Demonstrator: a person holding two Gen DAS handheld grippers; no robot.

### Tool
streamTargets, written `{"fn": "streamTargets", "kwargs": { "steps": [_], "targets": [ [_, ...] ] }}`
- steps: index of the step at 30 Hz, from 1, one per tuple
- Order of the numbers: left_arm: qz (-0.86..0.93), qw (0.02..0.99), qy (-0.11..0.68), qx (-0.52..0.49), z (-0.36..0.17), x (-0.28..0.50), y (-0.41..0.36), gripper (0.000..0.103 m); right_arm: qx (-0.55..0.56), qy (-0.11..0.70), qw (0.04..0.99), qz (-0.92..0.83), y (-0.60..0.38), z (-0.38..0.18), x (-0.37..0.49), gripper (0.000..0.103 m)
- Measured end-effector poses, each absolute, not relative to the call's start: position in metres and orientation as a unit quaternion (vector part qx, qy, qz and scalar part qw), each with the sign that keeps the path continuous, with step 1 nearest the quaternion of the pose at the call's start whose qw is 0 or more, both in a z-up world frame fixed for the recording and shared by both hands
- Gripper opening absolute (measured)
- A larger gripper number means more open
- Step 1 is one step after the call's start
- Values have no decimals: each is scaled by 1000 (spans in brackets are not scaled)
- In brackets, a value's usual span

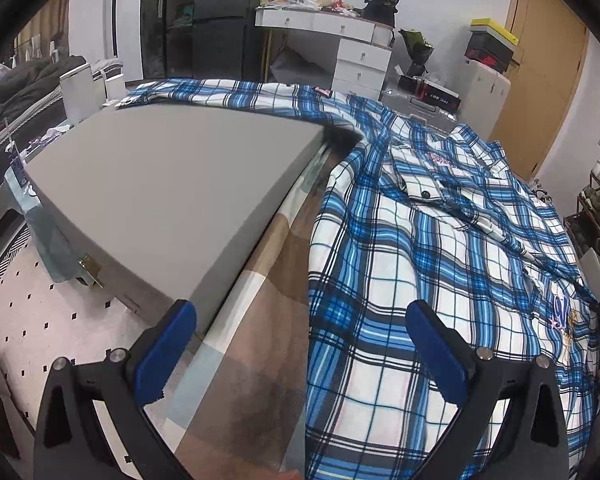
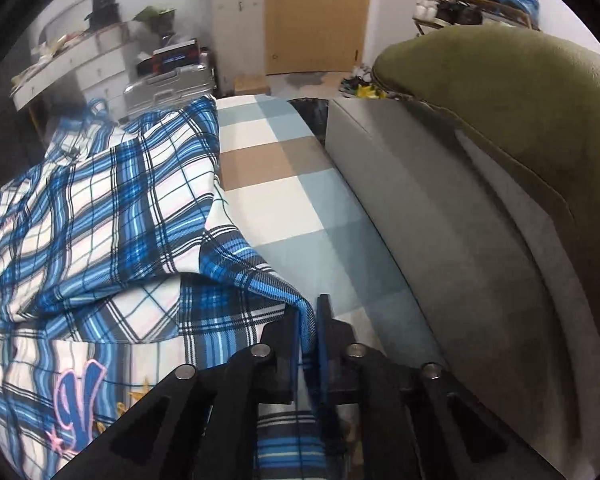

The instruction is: Fold large clothes

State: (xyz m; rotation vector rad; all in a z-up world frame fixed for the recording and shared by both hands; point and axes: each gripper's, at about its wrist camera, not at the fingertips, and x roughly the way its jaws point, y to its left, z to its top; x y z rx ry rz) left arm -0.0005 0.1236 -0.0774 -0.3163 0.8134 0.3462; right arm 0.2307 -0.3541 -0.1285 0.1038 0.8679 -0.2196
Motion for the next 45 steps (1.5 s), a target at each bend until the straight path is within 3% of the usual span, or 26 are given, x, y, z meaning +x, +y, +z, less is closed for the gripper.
{"fn": "streamTargets", "kwargs": {
  "steps": [1, 3, 9, 13, 16, 20, 29, 34, 35, 36, 37, 38, 43, 45],
  "targets": [
    [165, 890, 396, -154, -80, 0, 125, 102, 54, 417, 902, -98, -349, -129, 231, 26],
    [164, 886, 403, -158, -86, 1, 128, 102, 56, 403, 911, -72, -341, -121, 217, 54],
    [154, 883, 414, -160, -92, 1, 122, 101, 50, 372, 927, -7, -312, -105, 178, 70],
    [146, 886, 417, -141, -92, 2, 116, 93, 60, 369, 927, 23, -296, -101, 165, 71],
    [143, 881, 433, -127, -99, 5, 111, 66, 68, 369, 926, 43, -288, -99, 159, 71],
    [142, 876, 449, -107, -110, 7, 104, 0, 68, 367, 926, 62, -279, -97, 154, 71],
    [136, 872, 461, -92, -113, -26, 95, 0, 71, 372, 923, 69, -277, -100, 145, 71],
    [112, 887, 422, -150, -100, -39, 103, 0, 80, 378, 919, 81, -274, -102, 146, 71],
    [115, 887, 418, -157, -97, -38, 106, 17, 80, 378, 918, 84, -272, -102, 146, 71],
    [120, 886, 417, -161, -95, -37, 108, 55, 80, 377, 919, 87, -271, -102, 144, 72],
    [127, 885, 416, -165, -94, -33, 112, 74, 79, 376, 919, 89, -270, -101, 143, 72],
    [127, 886, 412, -169, -94, -31, 113, 81, 80, 376, 919, 90, -269, -101, 142, 72],
    [100, 875, 438, -180, -110, 3, 114, 79, 90, 375, 919, 87, -275, -99, 135, 72],
    [90, 871, 448, -183, -115, 14, 112, 65, 93, 374, 919, 82, -280, -98, 131, 72]
  ]
}}
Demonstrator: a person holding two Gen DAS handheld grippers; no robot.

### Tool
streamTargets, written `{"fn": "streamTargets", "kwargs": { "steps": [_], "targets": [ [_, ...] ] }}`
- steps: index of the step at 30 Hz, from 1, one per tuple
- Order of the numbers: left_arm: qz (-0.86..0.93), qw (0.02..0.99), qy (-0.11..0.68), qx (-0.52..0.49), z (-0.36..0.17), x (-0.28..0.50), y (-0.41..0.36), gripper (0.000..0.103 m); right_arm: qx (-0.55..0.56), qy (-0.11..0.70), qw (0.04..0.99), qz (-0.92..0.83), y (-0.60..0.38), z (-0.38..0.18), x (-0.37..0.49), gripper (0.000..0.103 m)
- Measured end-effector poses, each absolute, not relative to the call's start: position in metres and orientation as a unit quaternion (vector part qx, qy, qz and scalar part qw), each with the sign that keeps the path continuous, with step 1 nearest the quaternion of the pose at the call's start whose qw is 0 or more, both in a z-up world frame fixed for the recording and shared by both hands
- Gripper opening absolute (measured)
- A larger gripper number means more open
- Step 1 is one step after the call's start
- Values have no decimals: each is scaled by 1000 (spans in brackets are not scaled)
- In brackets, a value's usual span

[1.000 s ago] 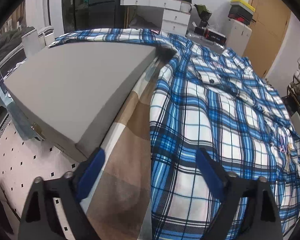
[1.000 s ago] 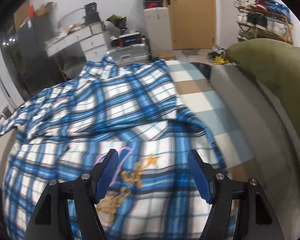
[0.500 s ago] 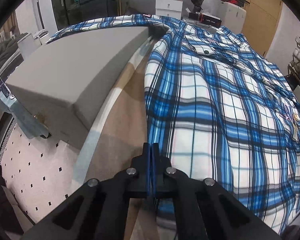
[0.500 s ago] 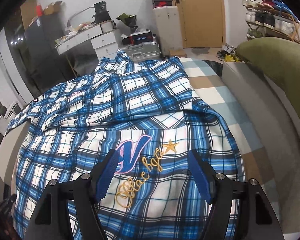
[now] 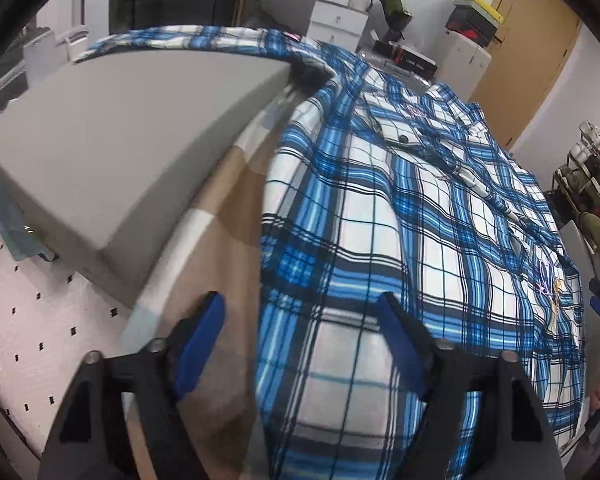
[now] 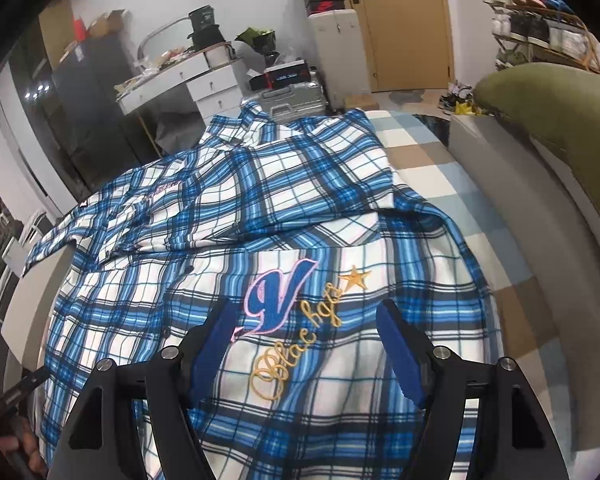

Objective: Fold large clothes
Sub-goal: 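Close the left gripper on the shirt side edge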

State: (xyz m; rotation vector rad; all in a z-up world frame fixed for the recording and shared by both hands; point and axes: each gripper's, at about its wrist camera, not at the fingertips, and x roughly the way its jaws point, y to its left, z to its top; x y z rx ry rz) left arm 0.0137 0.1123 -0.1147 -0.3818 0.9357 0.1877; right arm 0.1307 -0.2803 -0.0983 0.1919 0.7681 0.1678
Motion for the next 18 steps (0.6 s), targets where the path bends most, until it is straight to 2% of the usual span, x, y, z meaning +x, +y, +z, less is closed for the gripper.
{"fn": "streamTargets", "kwargs": {
  "steps": [1, 2, 3, 4, 5, 10, 18],
  "targets": [
    [98, 875, 444, -168, -115, 18, 109, 64, 94, 373, 920, 79, -282, -98, 130, 72],
    [105, 874, 449, -155, -115, 19, 106, 51, 98, 372, 920, 74, -286, -98, 128, 73],
    [115, 874, 453, -134, -114, 23, 102, 21, 101, 372, 920, 72, -288, -97, 127, 73],
    [114, 872, 459, -122, -115, 26, 99, 5, 106, 371, 920, 69, -291, -98, 127, 74],
    [110, 873, 460, -122, -114, 28, 98, 0, 110, 371, 920, 66, -293, -97, 127, 74],
    [110, 886, 441, -94, -107, 10, 88, 0, 117, 375, 917, 70, -294, -99, 130, 74],
    [112, 880, 443, -129, -114, -26, 95, 1, 103, 378, 914, 105, -280, -98, 135, 74]
  ]
}}
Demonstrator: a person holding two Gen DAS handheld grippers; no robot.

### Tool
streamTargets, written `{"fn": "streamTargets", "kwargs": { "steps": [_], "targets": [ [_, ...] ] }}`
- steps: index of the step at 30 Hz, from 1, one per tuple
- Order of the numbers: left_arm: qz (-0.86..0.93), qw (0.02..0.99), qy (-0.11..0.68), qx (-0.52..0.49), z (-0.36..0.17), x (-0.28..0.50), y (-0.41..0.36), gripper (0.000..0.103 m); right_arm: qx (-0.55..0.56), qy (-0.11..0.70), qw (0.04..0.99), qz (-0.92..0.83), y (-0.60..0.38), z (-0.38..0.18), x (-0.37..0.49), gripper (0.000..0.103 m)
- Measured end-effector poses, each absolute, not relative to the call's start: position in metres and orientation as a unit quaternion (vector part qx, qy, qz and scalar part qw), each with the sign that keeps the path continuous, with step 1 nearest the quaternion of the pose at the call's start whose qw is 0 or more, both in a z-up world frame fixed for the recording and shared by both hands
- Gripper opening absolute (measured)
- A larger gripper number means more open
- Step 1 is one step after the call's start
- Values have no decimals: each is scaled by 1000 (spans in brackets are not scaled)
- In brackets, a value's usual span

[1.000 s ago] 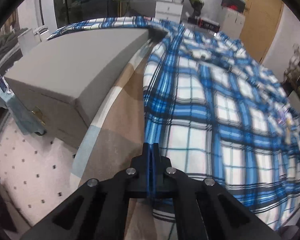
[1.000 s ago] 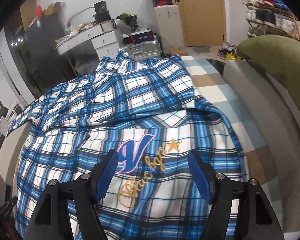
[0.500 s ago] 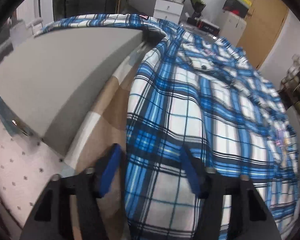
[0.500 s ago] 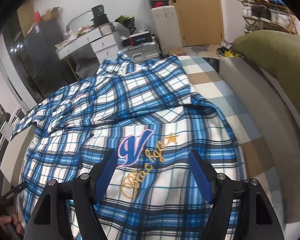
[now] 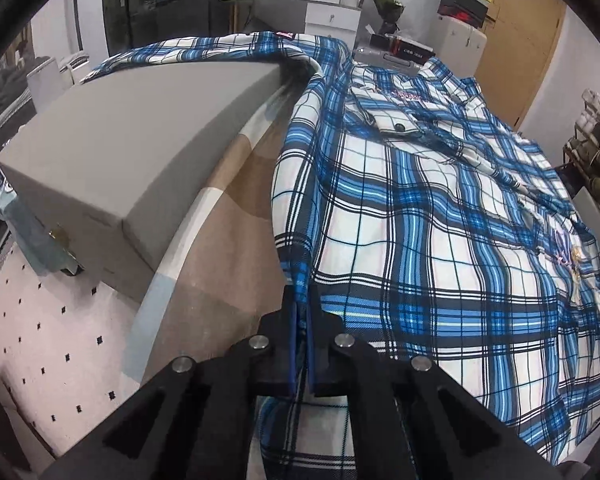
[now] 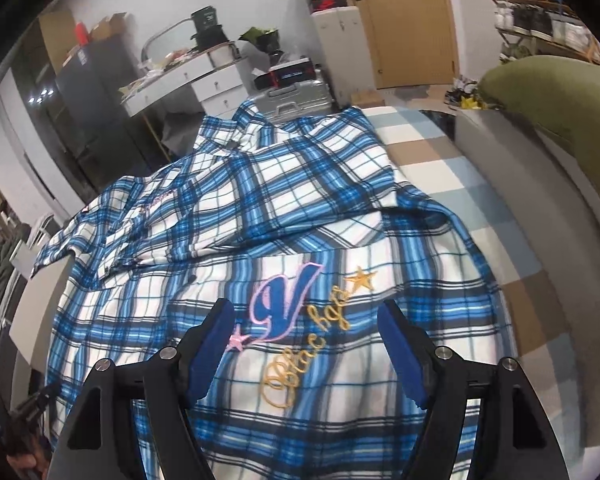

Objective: Fold large clothes
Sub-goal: 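Close the left gripper on the shirt side edge, then lift the shirt side with the left gripper, fold it over the back, release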

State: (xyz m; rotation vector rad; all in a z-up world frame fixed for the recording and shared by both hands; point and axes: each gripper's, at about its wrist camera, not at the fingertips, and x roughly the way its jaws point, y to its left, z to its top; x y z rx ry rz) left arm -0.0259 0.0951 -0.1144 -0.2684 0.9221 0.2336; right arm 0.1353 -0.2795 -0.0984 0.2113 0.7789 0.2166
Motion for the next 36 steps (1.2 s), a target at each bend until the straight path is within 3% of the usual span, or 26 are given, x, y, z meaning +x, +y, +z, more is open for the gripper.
{"fn": "streamTargets", "kwargs": {
  "steps": [2, 4, 6, 13, 15, 19, 25, 36],
  "targets": [
    [121, 876, 442, -150, -108, -22, 101, 9, 101, 376, 914, 112, -278, -97, 135, 74],
    [125, 875, 430, -183, -97, -20, 113, 28, 99, 372, 916, 115, -279, -94, 133, 74],
    [120, 884, 400, -209, -80, -19, 124, 57, 103, 368, 917, 115, -283, -90, 130, 74],
    [137, 909, 304, -251, -27, 12, 174, 60, 127, 357, 917, 126, -292, -66, 135, 75],
    [145, 907, 282, -278, -20, 18, 194, 78, 121, 348, 920, 132, -291, -55, 137, 76],
    [153, 890, 271, -334, -15, 39, 227, 79, 116, 337, 921, 159, -289, -23, 144, 77],
    [192, 880, 256, -350, -17, 69, 284, 80, 115, 305, 923, 206, -281, 11, 150, 92],
    [266, 810, 278, -442, -83, 119, 378, 80, 147, 348, 906, 189, -269, -25, 167, 94]
  ]
}}
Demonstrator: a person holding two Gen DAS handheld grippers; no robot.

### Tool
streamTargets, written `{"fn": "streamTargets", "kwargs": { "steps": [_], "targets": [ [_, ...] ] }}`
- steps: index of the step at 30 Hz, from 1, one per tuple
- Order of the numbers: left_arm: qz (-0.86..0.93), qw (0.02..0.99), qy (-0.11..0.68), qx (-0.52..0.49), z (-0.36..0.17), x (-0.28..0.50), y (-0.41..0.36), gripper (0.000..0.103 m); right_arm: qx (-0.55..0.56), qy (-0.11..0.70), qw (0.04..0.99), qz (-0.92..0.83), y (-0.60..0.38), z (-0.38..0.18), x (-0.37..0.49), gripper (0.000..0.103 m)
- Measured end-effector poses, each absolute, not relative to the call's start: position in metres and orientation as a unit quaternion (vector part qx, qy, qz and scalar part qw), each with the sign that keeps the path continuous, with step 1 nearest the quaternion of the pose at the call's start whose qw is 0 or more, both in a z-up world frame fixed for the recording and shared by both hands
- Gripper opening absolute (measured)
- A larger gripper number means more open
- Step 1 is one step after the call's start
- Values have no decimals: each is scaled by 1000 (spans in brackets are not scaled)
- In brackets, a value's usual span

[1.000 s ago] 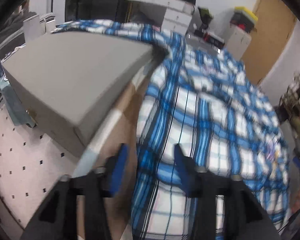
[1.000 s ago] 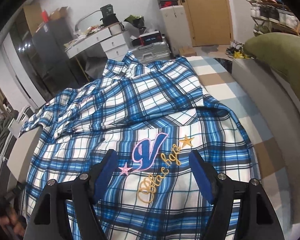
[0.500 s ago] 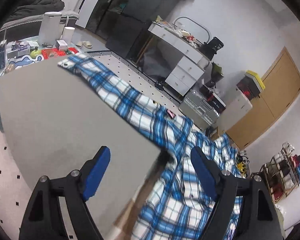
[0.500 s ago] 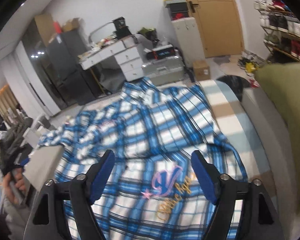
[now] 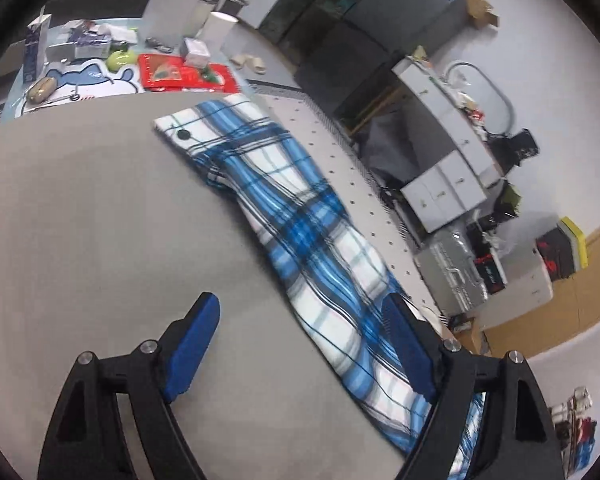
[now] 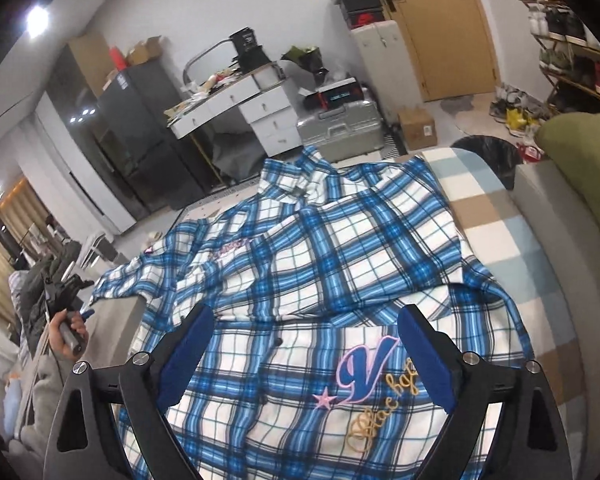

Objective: Fold large clothes
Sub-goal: 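Lift the shirt side with the left gripper, fold it over the back, release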

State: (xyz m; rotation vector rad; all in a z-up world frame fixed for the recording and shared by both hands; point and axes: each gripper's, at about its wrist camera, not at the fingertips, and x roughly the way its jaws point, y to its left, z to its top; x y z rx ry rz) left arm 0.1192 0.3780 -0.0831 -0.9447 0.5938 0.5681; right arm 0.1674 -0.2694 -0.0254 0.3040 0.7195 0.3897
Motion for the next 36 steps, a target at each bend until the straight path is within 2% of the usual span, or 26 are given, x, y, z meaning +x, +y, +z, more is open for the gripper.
{"fn": "streamTargets", "kwargs": {
  "steps": [7, 8, 9, 10, 14, 20, 27, 30, 34, 35, 36],
  "targets": [
    [305, 811, 275, -416, -84, 140, 377, 77, 120, 362, 907, 180, -263, -26, 177, 94],
    [309, 812, 274, -412, -85, 144, 378, 59, 118, 363, 907, 179, -262, -26, 178, 94],
    [309, 810, 282, -411, -88, 149, 378, 20, 118, 366, 906, 179, -262, -28, 179, 94],
    [307, 807, 298, -408, -92, 155, 377, 1, 118, 367, 905, 177, -263, -29, 179, 94],
    [331, 828, 275, -359, -78, 155, 367, 0, 123, 375, 903, 168, -268, -33, 177, 94],
    [310, 891, 213, -256, -6, 148, 309, 0, 129, 368, 905, 171, -279, -30, 166, 94],
    [195, 959, 144, -149, 72, 149, 168, 0, 154, 359, 905, 168, -300, -32, 151, 94],
    [91, 979, 142, -113, 87, 156, 85, 0, 172, 357, 903, 164, -311, -34, 148, 94],
    [-70, 973, 197, -94, 73, 167, -20, 0, 187, 359, 901, 155, -323, -38, 143, 94],
    [-105, 967, 213, -89, 65, 167, -41, 2, 186, 361, 901, 150, -327, -39, 142, 94],
    [-149, 957, 237, -80, 53, 167, -63, 13, 184, 365, 901, 145, -329, -41, 141, 94]
  ]
}}
